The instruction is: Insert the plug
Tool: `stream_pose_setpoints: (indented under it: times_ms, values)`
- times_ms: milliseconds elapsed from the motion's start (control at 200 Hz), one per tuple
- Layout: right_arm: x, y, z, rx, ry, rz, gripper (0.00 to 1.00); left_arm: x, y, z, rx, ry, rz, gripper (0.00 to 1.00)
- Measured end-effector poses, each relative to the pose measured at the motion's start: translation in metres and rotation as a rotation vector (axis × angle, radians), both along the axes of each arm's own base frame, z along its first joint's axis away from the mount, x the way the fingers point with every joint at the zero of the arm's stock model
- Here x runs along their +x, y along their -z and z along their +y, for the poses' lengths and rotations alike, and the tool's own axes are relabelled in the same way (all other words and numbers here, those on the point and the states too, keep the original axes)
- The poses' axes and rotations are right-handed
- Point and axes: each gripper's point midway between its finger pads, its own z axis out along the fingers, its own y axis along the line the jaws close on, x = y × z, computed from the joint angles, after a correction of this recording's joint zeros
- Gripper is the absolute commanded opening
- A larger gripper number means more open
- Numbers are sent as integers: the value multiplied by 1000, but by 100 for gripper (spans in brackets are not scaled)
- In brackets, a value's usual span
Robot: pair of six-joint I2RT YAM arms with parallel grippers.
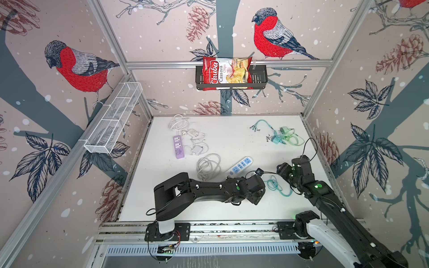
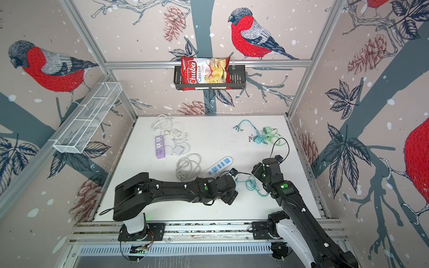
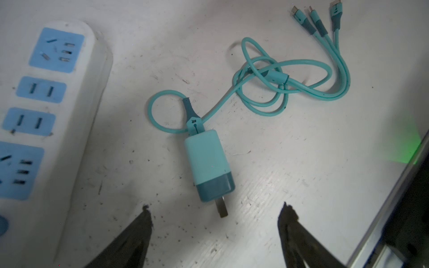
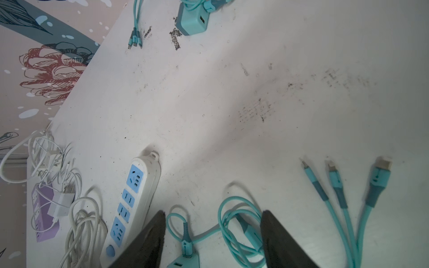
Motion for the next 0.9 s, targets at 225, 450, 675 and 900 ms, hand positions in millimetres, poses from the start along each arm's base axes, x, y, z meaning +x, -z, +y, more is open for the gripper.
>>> stream_pose_setpoints:
  times_ms: [225, 450, 675, 900]
  values:
    - [7, 2, -1, -1, -44, 7, 57, 7, 3, -10, -7, -36, -4, 68]
    - [10, -1, 1, 12, -69, -11, 57, 16, 5, -14, 7, -65, -29, 63]
    - [9, 1, 4, 28, -83, -5, 57, 16, 14, -11, 40, -70, -28, 59]
    - [8, -4, 3, 22, -91, -27, 57, 16, 20, -9, 55, -73, -28, 53]
